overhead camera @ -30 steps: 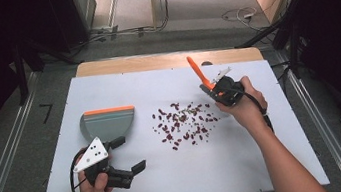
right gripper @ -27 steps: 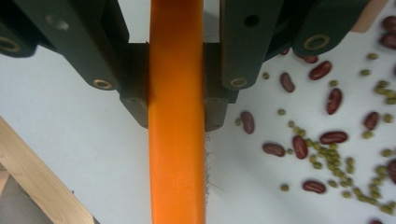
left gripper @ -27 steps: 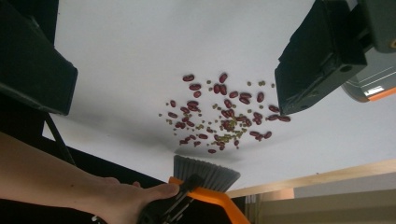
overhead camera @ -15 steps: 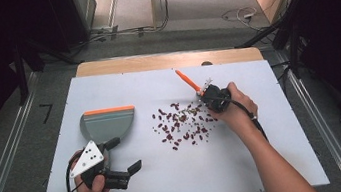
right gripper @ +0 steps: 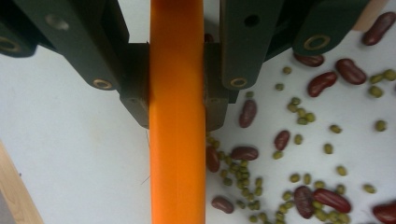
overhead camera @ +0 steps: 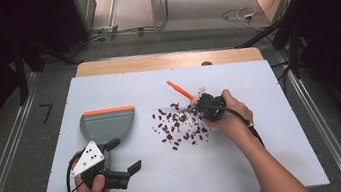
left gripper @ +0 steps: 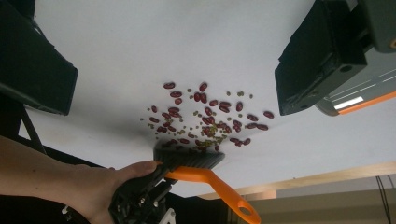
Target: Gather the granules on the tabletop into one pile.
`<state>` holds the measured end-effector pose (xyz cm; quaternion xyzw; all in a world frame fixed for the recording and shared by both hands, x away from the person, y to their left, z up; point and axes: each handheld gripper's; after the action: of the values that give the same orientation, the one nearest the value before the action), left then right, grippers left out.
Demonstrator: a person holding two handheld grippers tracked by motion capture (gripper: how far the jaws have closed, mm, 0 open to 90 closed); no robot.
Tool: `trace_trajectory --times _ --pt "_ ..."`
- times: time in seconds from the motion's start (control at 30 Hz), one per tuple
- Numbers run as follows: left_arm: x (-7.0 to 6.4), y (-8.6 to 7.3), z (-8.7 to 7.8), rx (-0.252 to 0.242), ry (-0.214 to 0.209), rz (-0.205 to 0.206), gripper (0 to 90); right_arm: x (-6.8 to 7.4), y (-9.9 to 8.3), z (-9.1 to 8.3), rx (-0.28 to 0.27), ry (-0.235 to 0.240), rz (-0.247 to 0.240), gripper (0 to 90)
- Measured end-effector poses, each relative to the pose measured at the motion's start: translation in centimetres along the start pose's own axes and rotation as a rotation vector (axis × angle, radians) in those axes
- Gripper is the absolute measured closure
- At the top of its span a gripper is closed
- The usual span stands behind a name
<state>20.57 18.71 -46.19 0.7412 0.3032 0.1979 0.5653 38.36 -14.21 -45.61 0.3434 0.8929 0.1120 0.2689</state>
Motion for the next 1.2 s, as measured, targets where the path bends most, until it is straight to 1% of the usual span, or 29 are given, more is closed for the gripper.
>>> trace_trajectory --times 0.07,0.1,0.13,0.17,0.23,0.27,0.3,0.33,0.4,0.43,0.47,0.5,0.53,0.57,0.63,0.67,0.7,0.73,0.77,0.8,0.83,0.87,0.93,0.97,1.03,1.07,1.13,1.17,1.2 --pt "0.1 0.0 0.0 0.003 0.0 -0.003 0.3 0.3 -0.1 -0.2 -0.005 0.014 -0.005 68.3" --pt "0.1 0.0 0.0 0.0 0.0 -0.006 0.3 0.8 -0.2 -0.5 -0.005 0.024 -0.018 68.3" --pt "0.1 -0.1 0.0 0.0 0.0 -0.006 0.3 1.0 -0.2 -0.6 -0.005 0.026 -0.03 68.3" --pt "0.1 -0.1 0.0 0.001 0.001 -0.006 0.3 1.0 -0.2 -0.6 -0.005 0.026 -0.03 68.3" --pt "0.1 -0.1 0.0 0.003 0.002 -0.007 0.3 1.3 -0.3 -0.8 -0.007 0.036 -0.061 68.2" --pt "0.2 -0.1 -0.1 0.003 0.002 -0.005 0.3 1.5 -0.4 -1.1 -0.007 0.055 -0.066 68.2" --pt "0.3 -0.1 -0.1 0.003 0.002 -0.006 0.3 1.5 -0.4 -1.1 -0.007 0.055 -0.066 68.2" --pt "0.3 -0.1 -0.2 0.001 0.005 -0.01 0.3 1.5 -0.5 -1.3 -0.014 0.071 -0.071 68.3" --pt "0.5 -0.1 -0.3 -0.009 0.01 -0.016 0.3 1.4 -0.6 -1.5 -0.012 0.086 -0.076 68.3" --pt "0.6 -0.1 -0.4 -0.006 0.013 -0.015 0.3 1.4 -0.6 -1.6 -0.02 0.083 -0.084 68.3" --pt "0.6 -0.1 -0.4 -0.008 0.014 -0.018 0.3 1.2 -0.7 -1.7 -0.022 0.081 -0.081 68.3" --pt "0.6 -0.1 -0.5 -0.009 0.016 -0.018 0.3 0.9 -0.7 -1.9 -0.033 0.09 -0.079 68.4" --pt "0.6 -0.1 -0.5 -0.011 0.016 -0.019 0.3 0.5 -0.6 -2.0 -0.044 0.109 -0.057 68.5" --pt "0.7 -0.1 -0.5 -0.011 0.015 -0.02 0.3 -0.3 -0.2 -2.3 -0.071 0.108 -0.034 68.4" --pt "0.7 -0.1 -0.4 -0.01 0.015 -0.02 0.3 -0.6 0.1 -2.5 -0.083 0.101 -0.027 68.5" --pt "0.7 -0.2 -0.4 -0.007 0.014 -0.018 0.3 -1.0 0.5 -2.5 -0.094 0.099 -0.033 68.4" --pt "0.6 -0.2 -0.4 -0.003 0.015 -0.016 0.3 -1.3 1.4 -2.4 -0.108 0.083 -0.056 68.4" --pt "0.6 -0.2 -0.3 -0.004 0.012 -0.018 0.3 -1.3 1.4 -2.4 -0.108 0.083 -0.056 68.4" --pt "0.6 -0.2 -0.3 -0.002 0.013 -0.018 0.3 -1.3 2.0 -2.2 -0.106 0.076 -0.06 68.4" --pt "0.6 -0.2 -0.3 -0.002 0.013 -0.017 0.3 -1.5 2.5 -1.9 -0.111 0.074 -0.079 68.4" --pt "0.6 -0.2 -0.3 -0.001 0.012 -0.016 0.3 -1.4 3.1 -1.6 -0.115 0.073 -0.08 68.4" --pt "0.6 -0.2 -0.4 -0.003 0.011 -0.016 0.3 -1.4 3.6 -1.3 -0.117 0.064 -0.1 68.4" --pt "0.6 -0.2 -0.4 -0.006 0.013 -0.018 0.3 -1.1 4.6 -0.5 -0.119 0.052 -0.113 68.4" --pt "0.7 -0.2 -0.5 -0.005 0.015 -0.021 0.3 -1.1 5.1 -0.1 -0.114 0.054 -0.112 68.4" --pt "0.7 -0.3 -0.6 -0.004 0.017 -0.02 0.3 -1.0 5.9 0.7 -0.106 0.031 -0.1 68.4" --pt "0.7 -0.3 -0.6 -0.003 0.018 -0.02 0.3 -1.0 6.2 1.2 -0.107 0.027 -0.103 68.4" --pt "0.8 -0.3 -0.7 -0.006 0.016 -0.021 0.3 -0.8 6.7 2.2 -0.1 0.026 -0.1 68.4" --pt "0.8 -0.4 -0.7 -0.003 0.019 -0.023 0.3 -0.8 6.7 2.2 -0.1 0.026 -0.1 68.4" --pt "0.9 -0.4 -0.8 -0.003 0.019 -0.025 0.3 -0.6 6.7 2.4 -0.101 0.06 -0.105 68.4"
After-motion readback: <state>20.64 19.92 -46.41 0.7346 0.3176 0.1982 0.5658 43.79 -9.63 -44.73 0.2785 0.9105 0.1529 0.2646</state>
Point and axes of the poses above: each handheld gripper's, and its own axes: z roughly forward along the jaws, y roughly out of its top, x roughly to its left, and after that the axes turned 6 degrees about z, right-handed
